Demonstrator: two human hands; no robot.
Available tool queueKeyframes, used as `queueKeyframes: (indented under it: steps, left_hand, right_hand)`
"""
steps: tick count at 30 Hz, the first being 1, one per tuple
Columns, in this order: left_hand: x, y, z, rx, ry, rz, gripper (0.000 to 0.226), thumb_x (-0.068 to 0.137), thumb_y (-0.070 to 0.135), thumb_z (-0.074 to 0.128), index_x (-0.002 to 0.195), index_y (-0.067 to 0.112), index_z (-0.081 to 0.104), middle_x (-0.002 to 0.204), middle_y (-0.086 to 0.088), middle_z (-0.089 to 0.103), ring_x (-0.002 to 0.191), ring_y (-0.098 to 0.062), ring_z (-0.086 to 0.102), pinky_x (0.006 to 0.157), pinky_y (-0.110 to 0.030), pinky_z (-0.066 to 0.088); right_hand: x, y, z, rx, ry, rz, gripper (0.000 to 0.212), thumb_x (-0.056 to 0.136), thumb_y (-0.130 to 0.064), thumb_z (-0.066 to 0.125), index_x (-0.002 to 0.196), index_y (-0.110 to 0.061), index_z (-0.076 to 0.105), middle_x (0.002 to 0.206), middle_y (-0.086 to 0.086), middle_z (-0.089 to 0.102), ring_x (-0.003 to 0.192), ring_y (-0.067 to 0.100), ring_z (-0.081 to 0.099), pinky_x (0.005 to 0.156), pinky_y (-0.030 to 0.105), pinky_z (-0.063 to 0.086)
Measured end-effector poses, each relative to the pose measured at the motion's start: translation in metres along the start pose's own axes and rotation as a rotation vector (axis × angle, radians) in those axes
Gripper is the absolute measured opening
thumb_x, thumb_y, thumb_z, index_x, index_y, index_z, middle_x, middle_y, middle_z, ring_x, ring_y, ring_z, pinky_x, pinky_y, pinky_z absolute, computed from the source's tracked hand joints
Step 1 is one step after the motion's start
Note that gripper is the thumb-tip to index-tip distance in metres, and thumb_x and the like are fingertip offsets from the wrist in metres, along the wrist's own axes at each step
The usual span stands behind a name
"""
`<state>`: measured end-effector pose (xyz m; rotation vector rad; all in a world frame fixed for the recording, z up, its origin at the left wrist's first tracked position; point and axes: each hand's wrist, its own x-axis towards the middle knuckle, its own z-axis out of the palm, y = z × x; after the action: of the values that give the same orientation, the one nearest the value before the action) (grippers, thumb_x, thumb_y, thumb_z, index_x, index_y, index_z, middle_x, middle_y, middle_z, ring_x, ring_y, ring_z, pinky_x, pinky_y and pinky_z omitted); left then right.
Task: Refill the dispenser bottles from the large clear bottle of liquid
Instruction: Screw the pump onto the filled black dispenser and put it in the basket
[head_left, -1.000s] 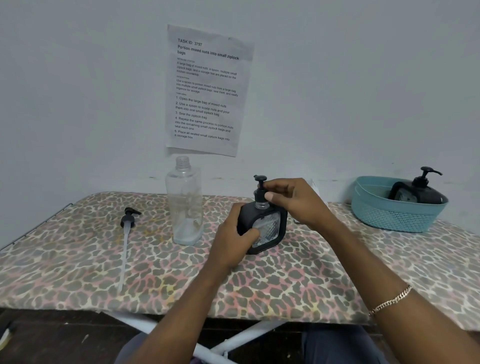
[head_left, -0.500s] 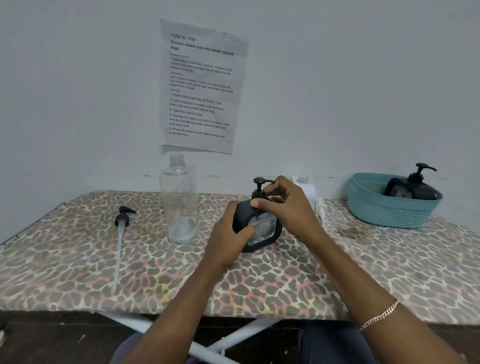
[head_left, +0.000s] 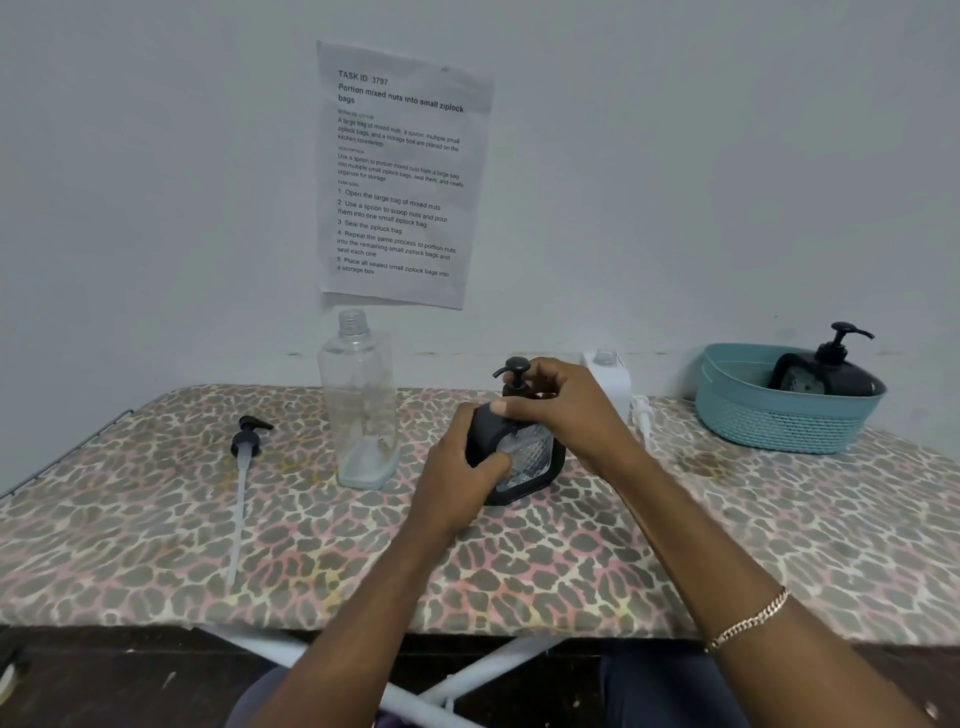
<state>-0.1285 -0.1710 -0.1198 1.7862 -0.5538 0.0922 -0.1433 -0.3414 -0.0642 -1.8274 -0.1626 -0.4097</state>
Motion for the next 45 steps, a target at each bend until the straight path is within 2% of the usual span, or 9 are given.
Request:
queueKeyframes:
  steps: [3,8,12,15,22,31,38,42,45]
  left_hand:
    - [-0.001,0.001,0.000,-0.002,-0.004,-0.004,0.037,0.089,0.008,0.066,0.118,0.029,0.054,0.096,0.002,0.066,0.074,-0.005,0.065,0.059,-0.020,0.052]
    - [-0.001,0.002,0.000,-0.022,-0.001,-0.010,0.035,0.089,0.007,0.065,0.116,0.028,0.056,0.092,0.006,0.066,0.074,-0.003,0.064,0.059,-0.019,0.052]
    - [-0.001,0.001,0.001,-0.019,0.005,-0.014,0.036,0.090,0.009,0.065,0.117,0.030,0.055,0.095,0.003,0.067,0.078,-0.012,0.067,0.062,-0.028,0.056]
    - [-0.001,0.001,0.001,-0.016,0.003,-0.007,0.039,0.090,0.009,0.065,0.119,0.032,0.054,0.095,0.002,0.067,0.075,-0.011,0.067,0.060,-0.026,0.055]
    - [-0.001,0.004,0.001,-0.020,-0.002,-0.017,0.036,0.090,0.006,0.064,0.118,0.027,0.054,0.096,0.002,0.067,0.074,-0.001,0.065,0.057,-0.016,0.050]
    - [-0.001,0.001,0.001,0.018,0.004,0.003,0.037,0.090,0.010,0.066,0.118,0.030,0.053,0.088,0.004,0.064,0.065,-0.004,0.060,0.056,-0.019,0.047]
    - [0.000,0.000,0.001,0.025,-0.001,-0.012,0.036,0.090,0.012,0.065,0.118,0.031,0.052,0.095,0.005,0.066,0.075,-0.005,0.065,0.059,-0.021,0.052]
    - [0.000,0.000,0.002,0.033,0.006,-0.009,0.034,0.091,0.013,0.065,0.117,0.030,0.052,0.094,0.003,0.066,0.073,-0.008,0.064,0.058,-0.022,0.052]
    - [-0.002,0.001,0.002,0.026,0.008,0.003,0.033,0.090,0.011,0.065,0.114,0.029,0.053,0.087,0.003,0.063,0.065,-0.006,0.060,0.055,-0.019,0.048]
  right_hand:
    - [0.004,-0.002,-0.006,-0.027,-0.048,0.017,0.030,0.077,-0.036,0.089,0.101,-0.021,0.078,0.108,0.007,0.077,0.106,0.026,0.073,0.100,0.052,0.058]
    - [0.007,-0.006,-0.024,0.140,-0.256,0.094,0.026,0.099,0.000,0.066,0.124,-0.002,0.074,0.124,0.013,0.076,0.120,0.022,0.070,0.107,0.039,0.055]
    - [0.005,-0.002,-0.008,0.069,-0.024,0.065,0.026,0.082,-0.013,0.089,0.104,-0.009,0.076,0.103,0.007,0.079,0.099,0.026,0.076,0.099,0.048,0.060]
    - [0.001,0.001,0.004,-0.095,0.069,0.034,0.040,0.075,-0.031,0.095,0.095,-0.016,0.064,0.092,-0.002,0.068,0.084,0.013,0.066,0.085,0.039,0.057]
    - [0.004,-0.008,-0.020,0.128,-0.235,0.121,0.027,0.099,-0.001,0.067,0.125,-0.005,0.073,0.121,0.007,0.077,0.117,0.017,0.072,0.101,0.031,0.057]
    - [-0.004,-0.001,0.010,-0.083,0.123,0.024,0.034,0.079,-0.027,0.092,0.098,-0.016,0.067,0.101,-0.001,0.076,0.095,0.013,0.073,0.087,0.033,0.059]
    - [0.002,-0.006,-0.014,0.125,-0.222,0.119,0.028,0.100,-0.004,0.067,0.127,-0.010,0.072,0.124,0.002,0.077,0.121,0.015,0.070,0.111,0.038,0.052]
    - [-0.003,-0.004,-0.002,0.106,-0.022,0.083,0.024,0.088,-0.007,0.082,0.112,-0.010,0.078,0.108,0.002,0.081,0.106,0.016,0.076,0.102,0.041,0.059]
    - [-0.010,-0.002,0.015,0.031,0.158,0.023,0.026,0.082,-0.016,0.089,0.104,-0.016,0.075,0.099,-0.004,0.079,0.096,0.007,0.075,0.090,0.028,0.061]
